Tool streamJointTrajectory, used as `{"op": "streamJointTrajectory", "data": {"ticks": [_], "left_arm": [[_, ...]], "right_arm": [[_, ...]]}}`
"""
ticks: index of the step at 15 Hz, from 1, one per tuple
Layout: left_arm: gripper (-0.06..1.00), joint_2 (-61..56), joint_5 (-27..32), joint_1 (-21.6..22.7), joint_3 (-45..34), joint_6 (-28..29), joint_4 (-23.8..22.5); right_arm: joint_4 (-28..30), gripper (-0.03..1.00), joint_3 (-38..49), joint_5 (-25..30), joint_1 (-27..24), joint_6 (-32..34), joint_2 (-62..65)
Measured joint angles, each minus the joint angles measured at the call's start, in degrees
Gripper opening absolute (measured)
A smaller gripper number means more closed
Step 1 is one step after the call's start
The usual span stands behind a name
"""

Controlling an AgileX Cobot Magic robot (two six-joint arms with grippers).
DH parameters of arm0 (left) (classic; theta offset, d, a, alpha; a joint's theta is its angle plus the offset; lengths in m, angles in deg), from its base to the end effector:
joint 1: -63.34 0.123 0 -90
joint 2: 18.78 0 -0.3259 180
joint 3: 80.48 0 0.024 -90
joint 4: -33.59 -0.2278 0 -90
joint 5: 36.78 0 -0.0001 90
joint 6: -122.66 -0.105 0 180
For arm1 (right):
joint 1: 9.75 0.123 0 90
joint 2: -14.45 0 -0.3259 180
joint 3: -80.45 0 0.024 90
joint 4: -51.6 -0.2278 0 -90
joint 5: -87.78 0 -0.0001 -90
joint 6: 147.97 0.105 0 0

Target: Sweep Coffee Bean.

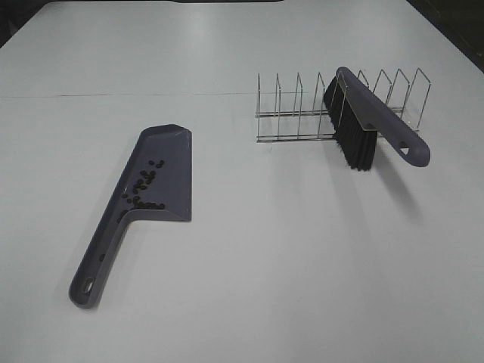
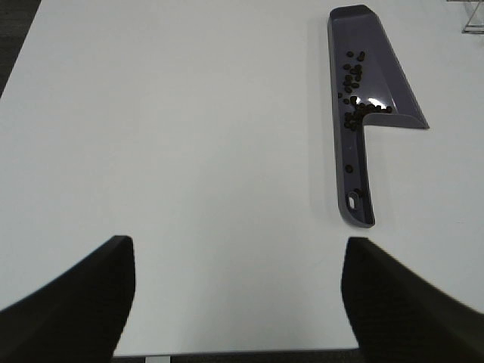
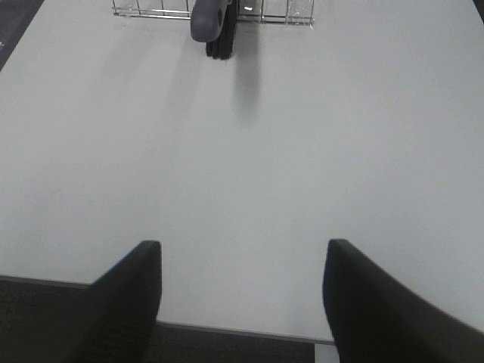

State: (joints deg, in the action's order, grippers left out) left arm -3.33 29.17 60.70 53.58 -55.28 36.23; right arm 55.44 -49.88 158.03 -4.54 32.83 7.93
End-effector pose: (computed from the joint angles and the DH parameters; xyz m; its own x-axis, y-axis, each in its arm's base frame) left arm -0.0424 -0.0025 0.2763 -0.6090 -0.0266 -0.7927 0.0462 0.9965 -0.0690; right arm -0.0627 -0.0124 0.2444 -0.5906 -0.0626 -0.8045 -0.0452 0.9980 -0.0444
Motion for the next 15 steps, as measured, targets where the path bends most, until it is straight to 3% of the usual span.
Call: {"op": "streamJointTrajectory", "data": {"ticks": [2,7,13,15], "left_arm": [[0.68,-1.66,-3.04,-0.17,-2.12,0.17,0.23],[0.68,-8.71,-3.9,-0.17,-2.58,-1.66,1.6],[0.68,-8.82,-3.9,-0.17,-2.58,-2.06,1.89],[0.68,-8.82,-3.9,1.6,-2.58,-2.06,1.95]], "right_arm": [[0.0,0.57,0.17,-1.03,0.0,0.0,0.0],[-0.11,0.57,2.29,-5.84,0.0,-1.38,0.0],[-3.84,0.57,2.29,-6.19,0.0,-2.52,0.0],[-3.84,0.57,2.29,-6.19,0.0,-2.58,0.0]]}}
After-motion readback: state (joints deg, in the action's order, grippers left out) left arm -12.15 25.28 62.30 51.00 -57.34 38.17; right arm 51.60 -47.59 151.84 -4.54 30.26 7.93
